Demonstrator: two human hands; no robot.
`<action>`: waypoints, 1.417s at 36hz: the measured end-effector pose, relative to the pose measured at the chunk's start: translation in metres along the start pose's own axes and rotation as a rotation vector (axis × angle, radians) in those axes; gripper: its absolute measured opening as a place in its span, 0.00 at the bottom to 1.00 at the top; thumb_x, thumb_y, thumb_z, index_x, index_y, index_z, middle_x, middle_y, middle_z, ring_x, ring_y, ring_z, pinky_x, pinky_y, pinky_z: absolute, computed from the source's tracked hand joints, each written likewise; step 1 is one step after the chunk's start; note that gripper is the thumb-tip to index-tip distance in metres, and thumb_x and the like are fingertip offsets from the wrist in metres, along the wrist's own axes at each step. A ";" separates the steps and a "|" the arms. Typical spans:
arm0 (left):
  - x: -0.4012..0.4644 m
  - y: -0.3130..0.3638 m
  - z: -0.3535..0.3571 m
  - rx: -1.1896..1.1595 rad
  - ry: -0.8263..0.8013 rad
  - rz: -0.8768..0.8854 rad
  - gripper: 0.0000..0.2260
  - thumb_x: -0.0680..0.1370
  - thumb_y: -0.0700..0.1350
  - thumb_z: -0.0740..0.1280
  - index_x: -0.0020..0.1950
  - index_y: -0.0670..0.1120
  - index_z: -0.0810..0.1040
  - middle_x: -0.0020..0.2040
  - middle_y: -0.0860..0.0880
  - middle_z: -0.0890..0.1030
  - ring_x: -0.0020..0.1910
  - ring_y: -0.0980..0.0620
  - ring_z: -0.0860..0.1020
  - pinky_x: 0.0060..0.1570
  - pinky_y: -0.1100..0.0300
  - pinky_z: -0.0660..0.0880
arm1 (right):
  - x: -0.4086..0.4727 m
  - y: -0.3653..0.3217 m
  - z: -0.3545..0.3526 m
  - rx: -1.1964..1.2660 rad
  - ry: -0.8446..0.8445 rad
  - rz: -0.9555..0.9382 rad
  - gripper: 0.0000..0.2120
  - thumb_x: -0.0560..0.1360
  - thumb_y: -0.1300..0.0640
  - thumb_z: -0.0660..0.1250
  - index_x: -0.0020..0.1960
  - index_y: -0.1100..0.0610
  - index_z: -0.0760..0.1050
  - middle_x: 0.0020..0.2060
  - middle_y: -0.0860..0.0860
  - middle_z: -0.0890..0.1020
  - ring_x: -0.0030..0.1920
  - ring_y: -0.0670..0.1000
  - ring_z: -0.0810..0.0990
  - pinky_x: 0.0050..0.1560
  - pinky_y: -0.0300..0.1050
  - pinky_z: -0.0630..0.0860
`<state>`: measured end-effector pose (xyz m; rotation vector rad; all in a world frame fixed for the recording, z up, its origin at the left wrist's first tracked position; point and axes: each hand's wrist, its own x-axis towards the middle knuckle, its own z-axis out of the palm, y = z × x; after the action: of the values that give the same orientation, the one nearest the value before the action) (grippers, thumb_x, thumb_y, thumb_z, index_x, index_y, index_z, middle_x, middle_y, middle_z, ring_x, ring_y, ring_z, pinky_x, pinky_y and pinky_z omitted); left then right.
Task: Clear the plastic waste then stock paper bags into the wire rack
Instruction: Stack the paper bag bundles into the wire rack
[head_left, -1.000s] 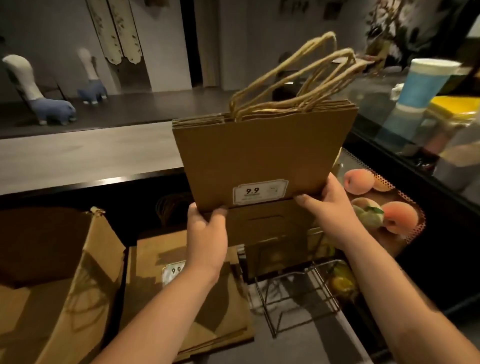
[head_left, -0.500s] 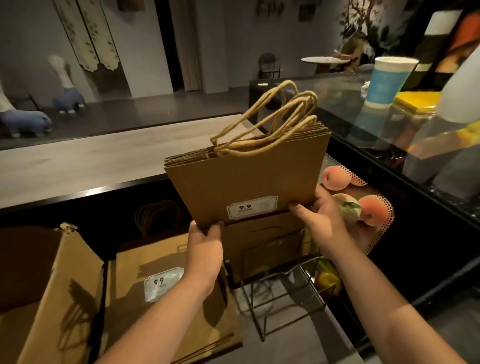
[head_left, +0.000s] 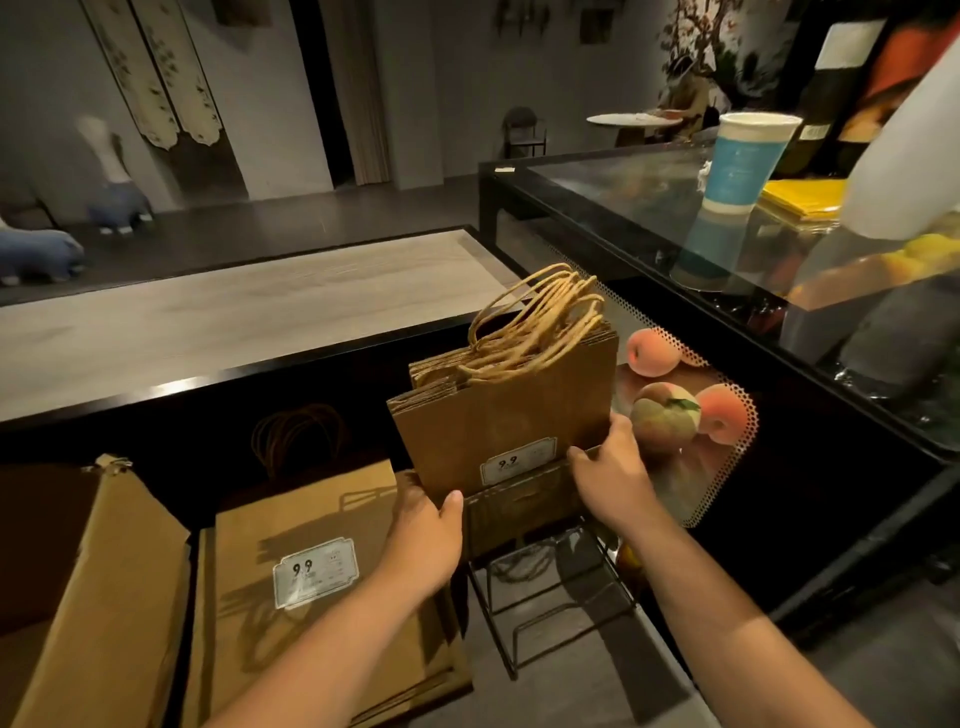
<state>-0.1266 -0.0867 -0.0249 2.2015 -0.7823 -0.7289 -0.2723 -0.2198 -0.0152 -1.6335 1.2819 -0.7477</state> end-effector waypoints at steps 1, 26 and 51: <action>-0.002 0.002 -0.001 -0.020 0.006 0.030 0.26 0.82 0.53 0.57 0.76 0.44 0.56 0.72 0.44 0.63 0.67 0.45 0.69 0.67 0.59 0.64 | -0.003 0.000 0.002 0.012 0.016 0.003 0.30 0.76 0.59 0.67 0.73 0.51 0.57 0.65 0.52 0.72 0.66 0.53 0.73 0.68 0.54 0.71; -0.020 -0.014 -0.032 -0.305 0.015 0.088 0.33 0.80 0.50 0.64 0.79 0.57 0.47 0.77 0.52 0.60 0.74 0.49 0.62 0.65 0.57 0.65 | -0.079 -0.043 0.066 -0.297 -0.064 -0.374 0.12 0.77 0.47 0.66 0.55 0.41 0.65 0.55 0.39 0.63 0.58 0.41 0.61 0.61 0.40 0.62; -0.043 -0.153 -0.092 -0.320 0.213 -0.387 0.37 0.76 0.49 0.69 0.78 0.54 0.51 0.74 0.49 0.65 0.71 0.45 0.66 0.68 0.49 0.67 | -0.100 -0.025 0.196 -0.345 -0.349 0.163 0.37 0.73 0.44 0.70 0.75 0.57 0.59 0.71 0.55 0.67 0.70 0.59 0.65 0.69 0.59 0.68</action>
<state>-0.0438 0.0705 -0.0710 2.1061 -0.1179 -0.7283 -0.1200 -0.0672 -0.0665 -1.8065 1.3146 -0.1336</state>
